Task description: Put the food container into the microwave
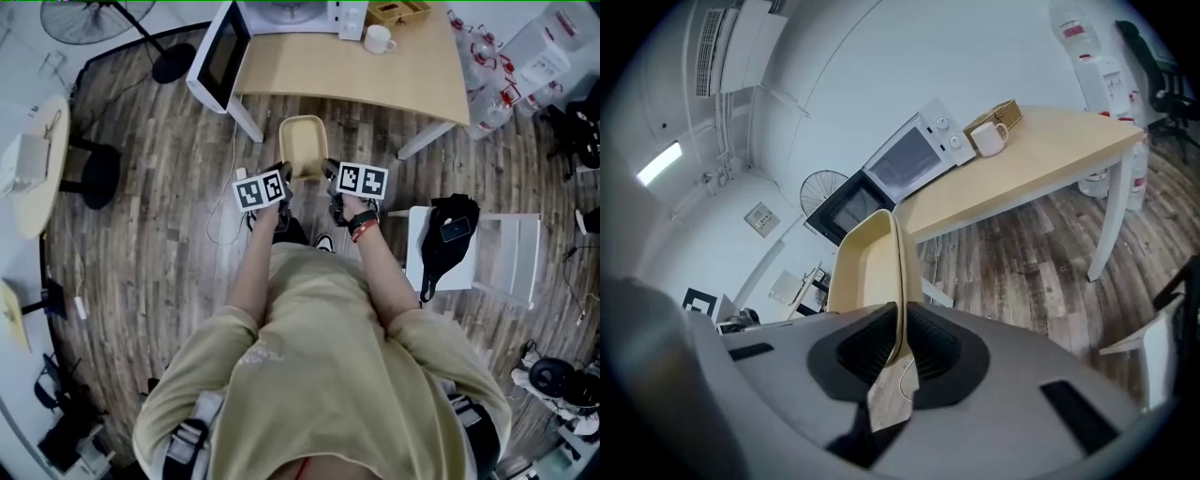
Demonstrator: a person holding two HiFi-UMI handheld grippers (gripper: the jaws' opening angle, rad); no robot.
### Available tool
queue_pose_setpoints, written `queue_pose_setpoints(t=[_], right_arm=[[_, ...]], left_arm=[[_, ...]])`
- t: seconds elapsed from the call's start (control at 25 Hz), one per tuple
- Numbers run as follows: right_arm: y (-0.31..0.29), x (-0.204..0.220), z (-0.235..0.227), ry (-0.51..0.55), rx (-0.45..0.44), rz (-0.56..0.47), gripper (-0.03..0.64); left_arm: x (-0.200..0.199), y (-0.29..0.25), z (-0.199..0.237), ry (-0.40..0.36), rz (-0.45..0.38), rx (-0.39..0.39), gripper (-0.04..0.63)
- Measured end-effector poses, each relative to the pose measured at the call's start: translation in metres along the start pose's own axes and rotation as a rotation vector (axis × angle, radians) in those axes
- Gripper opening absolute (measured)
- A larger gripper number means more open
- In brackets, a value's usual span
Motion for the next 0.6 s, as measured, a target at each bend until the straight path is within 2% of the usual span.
queue_pose_setpoints(t=[0.36,0.6], right_arm=[[-0.022,-0.019,-0.021,-0.069,0.007,-0.022,0.055],[-0.061,-0.076,-0.027,-0.064,0.03,-0.032,0.055]], left_arm=[[-0.017,-0.036,0.008,0.041,0.015,0.003,0.057],[-0.071,-0.075,0.018,0.032,0.006,0.02,0.057]])
Point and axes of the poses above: the fingertips, and each gripper's own axes: y backward along the fingers, z to its left, x out of its underside, the point moved 6 cm from there along y, backward along the fingers
